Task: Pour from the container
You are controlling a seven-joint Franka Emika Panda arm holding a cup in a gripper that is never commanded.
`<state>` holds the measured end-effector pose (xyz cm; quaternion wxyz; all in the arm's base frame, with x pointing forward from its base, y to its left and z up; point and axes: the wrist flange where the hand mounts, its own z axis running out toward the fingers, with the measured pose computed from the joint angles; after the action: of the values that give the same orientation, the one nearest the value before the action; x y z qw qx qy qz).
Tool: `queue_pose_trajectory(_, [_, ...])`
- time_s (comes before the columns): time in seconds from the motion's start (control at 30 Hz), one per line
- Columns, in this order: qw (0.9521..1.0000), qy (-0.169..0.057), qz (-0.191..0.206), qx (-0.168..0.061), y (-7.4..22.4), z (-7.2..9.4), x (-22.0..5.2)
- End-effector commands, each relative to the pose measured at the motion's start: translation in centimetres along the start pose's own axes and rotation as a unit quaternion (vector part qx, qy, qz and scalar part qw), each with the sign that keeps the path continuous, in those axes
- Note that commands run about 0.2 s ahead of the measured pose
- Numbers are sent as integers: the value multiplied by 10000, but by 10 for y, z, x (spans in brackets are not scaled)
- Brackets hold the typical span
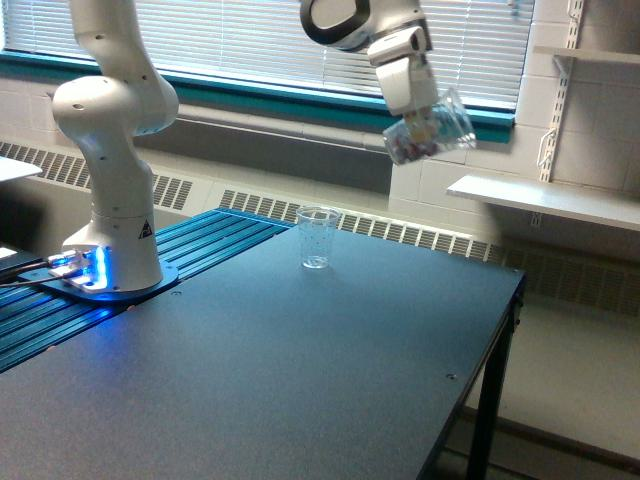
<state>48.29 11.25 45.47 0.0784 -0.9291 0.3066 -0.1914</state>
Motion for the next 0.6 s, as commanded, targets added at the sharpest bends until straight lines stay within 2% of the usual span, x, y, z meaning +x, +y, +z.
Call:
queue_pose_trajectory(0.03, [9989,-239,-393,-32,-8,-1,-71])
queue_pose_trajectory(0.27, [9944,-459,-938,-134,7,-7,-121])
queue_pose_trajectory(0.4, [9907,-532,-1240,-166,19,-16,-139])
queue_pose_trajectory(0.6, [9851,-524,-1604,-336,35,-24,-158])
